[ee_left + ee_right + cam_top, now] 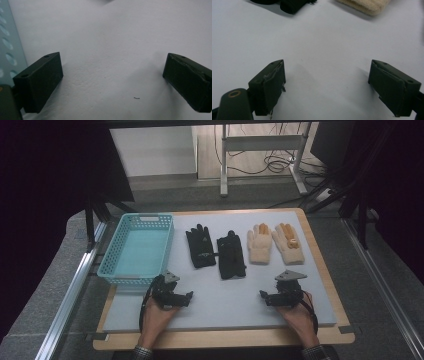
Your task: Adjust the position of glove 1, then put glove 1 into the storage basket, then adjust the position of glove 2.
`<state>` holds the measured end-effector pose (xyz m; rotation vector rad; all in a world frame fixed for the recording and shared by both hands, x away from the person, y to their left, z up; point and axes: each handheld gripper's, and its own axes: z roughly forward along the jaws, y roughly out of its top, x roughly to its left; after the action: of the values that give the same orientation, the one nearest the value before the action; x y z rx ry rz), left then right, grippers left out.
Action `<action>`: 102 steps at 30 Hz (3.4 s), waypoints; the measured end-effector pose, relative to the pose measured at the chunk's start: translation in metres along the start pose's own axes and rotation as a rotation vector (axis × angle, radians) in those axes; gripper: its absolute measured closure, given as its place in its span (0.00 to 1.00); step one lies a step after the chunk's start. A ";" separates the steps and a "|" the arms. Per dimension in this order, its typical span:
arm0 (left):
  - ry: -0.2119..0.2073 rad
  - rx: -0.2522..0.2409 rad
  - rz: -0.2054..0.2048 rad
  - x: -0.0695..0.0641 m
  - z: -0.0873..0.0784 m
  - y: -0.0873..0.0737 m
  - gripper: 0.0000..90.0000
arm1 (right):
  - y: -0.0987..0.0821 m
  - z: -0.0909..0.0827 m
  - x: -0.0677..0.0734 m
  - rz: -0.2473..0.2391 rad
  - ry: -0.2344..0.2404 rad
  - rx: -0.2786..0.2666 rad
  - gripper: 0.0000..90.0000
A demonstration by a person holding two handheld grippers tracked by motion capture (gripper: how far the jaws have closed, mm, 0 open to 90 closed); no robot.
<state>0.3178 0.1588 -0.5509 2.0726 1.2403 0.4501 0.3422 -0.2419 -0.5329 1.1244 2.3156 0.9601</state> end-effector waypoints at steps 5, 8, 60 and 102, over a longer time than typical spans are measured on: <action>0.001 -0.002 -0.001 0.000 0.000 0.000 0.03 | 0.000 0.000 0.000 0.000 0.000 0.001 0.15; 0.001 -0.002 -0.001 0.000 0.000 0.000 0.03 | 0.000 0.000 0.000 0.000 0.000 -0.001 0.15; -0.002 -0.004 -0.003 0.000 0.000 0.000 0.04 | 0.035 0.000 0.000 0.006 0.089 -0.038 0.32; -0.004 -0.005 -0.006 0.000 0.000 0.000 0.04 | 0.146 0.119 0.006 -0.087 0.057 0.045 0.34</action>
<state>0.3177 0.1590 -0.5513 2.0639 1.2413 0.4461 0.4873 -0.1240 -0.5095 1.0164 2.4216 0.9235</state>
